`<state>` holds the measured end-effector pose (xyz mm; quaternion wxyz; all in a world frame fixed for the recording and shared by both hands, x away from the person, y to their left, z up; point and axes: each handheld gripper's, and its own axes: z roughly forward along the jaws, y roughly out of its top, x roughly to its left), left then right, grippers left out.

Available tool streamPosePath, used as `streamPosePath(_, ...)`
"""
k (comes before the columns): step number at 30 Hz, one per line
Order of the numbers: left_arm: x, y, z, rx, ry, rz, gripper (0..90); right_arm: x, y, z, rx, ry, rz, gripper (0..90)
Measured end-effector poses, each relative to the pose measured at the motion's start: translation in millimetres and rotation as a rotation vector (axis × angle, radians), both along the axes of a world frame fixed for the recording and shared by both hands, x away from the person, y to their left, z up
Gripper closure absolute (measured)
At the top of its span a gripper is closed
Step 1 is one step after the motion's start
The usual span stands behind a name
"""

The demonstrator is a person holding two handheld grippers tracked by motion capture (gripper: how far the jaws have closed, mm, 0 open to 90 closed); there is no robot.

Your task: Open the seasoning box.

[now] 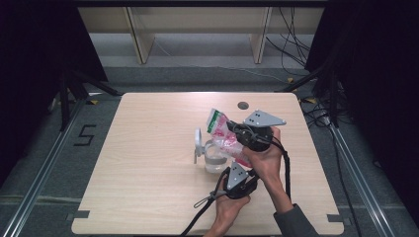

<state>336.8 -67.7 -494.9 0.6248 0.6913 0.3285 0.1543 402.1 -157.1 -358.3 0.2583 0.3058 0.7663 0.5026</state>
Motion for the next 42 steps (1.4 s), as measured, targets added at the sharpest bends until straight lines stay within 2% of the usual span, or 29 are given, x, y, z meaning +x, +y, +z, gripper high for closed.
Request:
streamPosePath(1, -0.2, 0.4, 0.3, -0.004, 0.004, -0.003, 81.3, 0.1, 0.4, -0.1, 0.005, -0.007, -0.004, 90.0)
streamPosePath(2, -0.2, 0.6, 0.6, -0.014, 0.009, -0.007, 81.4, -0.3, 0.2, 0.5, 0.004, 0.013, 0.012, 90.0)
streamPosePath(4, -0.7, 0.6, 1.9, -0.02, 0.004, -0.011, 81.4, -0.5, 0.7, 0.1, 0.007, 0.006, 0.006, 90.0)
streamPosePath(5, -0.9, 0.4, 2.2, -0.012, -0.001, -0.007, 81.4, -0.9, 2.0, -0.5, 0.017, -0.001, -0.001, 90.0)
streamPosePath(9, -1.2, 0.7, 1.6, -0.021, 0.006, -0.009, 81.4, -0.6, 1.7, 0.0, -0.004, 0.013, 0.015, 90.0)
streamPosePath(10, -1.2, 0.6, 1.7, -0.019, 0.005, -0.008, 81.4, 0.5, 1.4, -0.7, -0.01, -0.007, 0.013, 90.0)
streamPosePath(11, -0.9, 0.4, 1.8, -0.021, 0.005, -0.008, 81.4, -0.2, 2.4, -1.5, 0.002, 0.012, 0.01, 90.0)
streamPosePath(13, -1.0, 0.4, 1.6, -0.022, 0.005, -0.008, 81.4, 0.2, 2.3, -1.6, 0.008, 0.004, 0.008, 90.0)
streamPosePath(14, -1.0, 0.5, 1.5, -0.019, 0.004, -0.009, 81.4, 0.1, 1.1, -0.7, 0.004, 0.018, 0.014, 90.0)
streamPosePath(15, -1.0, 0.5, 1.5, -0.019, 0.004, -0.009, 81.4, 0.5, 0.7, -0.6, 0.001, 0.001, 0.005, 90.0)
streamPosePath(21, -1.6, 0.4, 1.4, -0.02, 0.005, -0.008, 81.4, 0.6, 1.2, -1.4, 0.003, 0.016, 0.01, 90.0)
streamPosePath(25, -1.9, 0.1, 2.5, -0.023, -0.005, -0.01, 81.4, 0.3, 1.1, -1.0, 0.0, 0.007, 0.015, 90.0)
streamPosePath(30, -3.0, 0.0, 2.5, -0.02, 0.009, -0.003, 81.5, 0.8, 1.0, -2.2, 0.012, 0.011, 0.007, 90.0)
streamPosePath(38, -2.0, 0.5, 2.2, -0.026, 0.002, -0.005, 81.5, -0.1, 1.4, -1.1, -0.004, 0.002, 0.011, 90.0)
streamPosePath(42, -1.7, 0.6, 2.5, -0.03, 0.001, -0.008, 81.5, 1.1, 3.3, -4.2, 0.008, 0.006, 0.002, 90.0)
